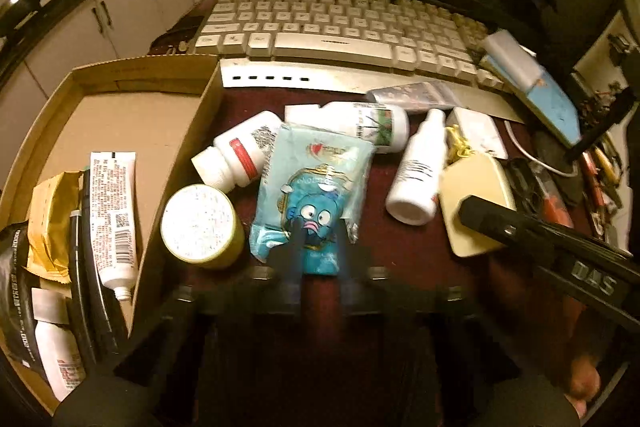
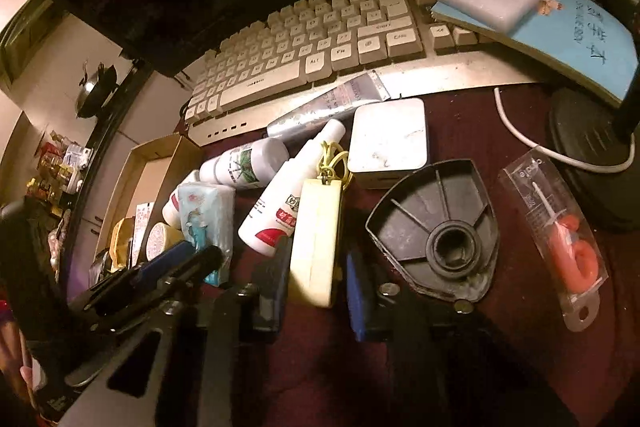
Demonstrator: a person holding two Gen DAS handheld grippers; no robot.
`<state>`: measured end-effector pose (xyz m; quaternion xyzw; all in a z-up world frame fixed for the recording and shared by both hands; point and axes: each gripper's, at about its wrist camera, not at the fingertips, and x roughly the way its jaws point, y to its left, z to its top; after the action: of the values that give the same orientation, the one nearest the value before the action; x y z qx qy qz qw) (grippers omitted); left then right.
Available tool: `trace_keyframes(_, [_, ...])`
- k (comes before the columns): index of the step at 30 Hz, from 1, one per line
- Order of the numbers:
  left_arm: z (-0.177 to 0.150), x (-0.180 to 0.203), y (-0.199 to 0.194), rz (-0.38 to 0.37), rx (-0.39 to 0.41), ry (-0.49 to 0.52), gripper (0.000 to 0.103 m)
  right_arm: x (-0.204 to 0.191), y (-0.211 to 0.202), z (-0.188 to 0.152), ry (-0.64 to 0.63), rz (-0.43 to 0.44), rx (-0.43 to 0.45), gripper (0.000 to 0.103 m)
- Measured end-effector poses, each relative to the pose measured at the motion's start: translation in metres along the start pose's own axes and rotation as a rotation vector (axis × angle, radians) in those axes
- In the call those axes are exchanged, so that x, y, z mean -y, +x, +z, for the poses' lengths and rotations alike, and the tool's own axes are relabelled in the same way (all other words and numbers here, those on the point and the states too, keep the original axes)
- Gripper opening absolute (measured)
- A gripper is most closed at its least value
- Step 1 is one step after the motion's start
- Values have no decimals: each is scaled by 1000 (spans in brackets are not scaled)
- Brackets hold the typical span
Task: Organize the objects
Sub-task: 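Grasp the cream keychain case with the right tool while the left tool grasps the blue cartoon tissue pack, then carry the cream case and tissue pack over the cardboard tray with both tools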
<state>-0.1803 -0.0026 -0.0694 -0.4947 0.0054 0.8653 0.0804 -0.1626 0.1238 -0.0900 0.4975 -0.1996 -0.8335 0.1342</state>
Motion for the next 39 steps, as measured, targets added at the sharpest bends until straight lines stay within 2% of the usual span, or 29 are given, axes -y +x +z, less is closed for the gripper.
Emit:
trace_keyframes(3, [-6,2,-3,-4,-11,20,0,0,0,-2,-2,7,-1,19])
trace_keyframes(8, [-26,0,-18,-96,-36,1,0,0,-3,-8,-13,20,-7,19])
trace_keyframes(13, [-30,-8,-33,-147,-3,-47,0,1,-6,-13,-15,26,-7,19])
trace_keyframes(16, [-22,-12,-29,-96,11,-66,25,3,-7,-13,-3,33,-6,19])
trace_keyframes(17, [-19,-13,-27,-81,24,-60,45,3,-7,-14,-4,33,-5,19])
trace_keyframes(18, [-17,-12,-24,-70,28,-46,53,2,-7,-15,-5,32,-4,19])
trace_keyframes(23, [-7,-12,-8,-55,4,-43,53,2,-8,-15,-2,36,-2,19])
trace_keyframes(28, [0,-13,13,-107,-64,-77,53,2,-9,-14,-10,37,2,19])
trace_keyframes(31, [6,-14,12,-168,-66,-102,51,4,-10,-13,-8,35,4,19])
trace_keyframes(32, [7,-13,11,-177,-68,-105,35,5,-10,-13,-3,39,2,19])
trace_keyframes(33, [7,-12,12,-173,-74,-103,24,6,-11,-13,-3,38,3,19])
trace_keyframes(34, [7,-12,14,-176,-84,-106,23,6,-11,-13,-4,37,5,19])
trace_keyframes(35, [7,-12,14,-184,-86,-112,17,7,-11,-12,-1,39,5,19])
trace_keyframes(36, [7,-12,13,-192,-83,-117,14,7,-11,-12,1,40,5,19])
trace_keyframes(39, [3,-13,3,-157,-47,-115,11,7,-11,-12,1,41,4,19])
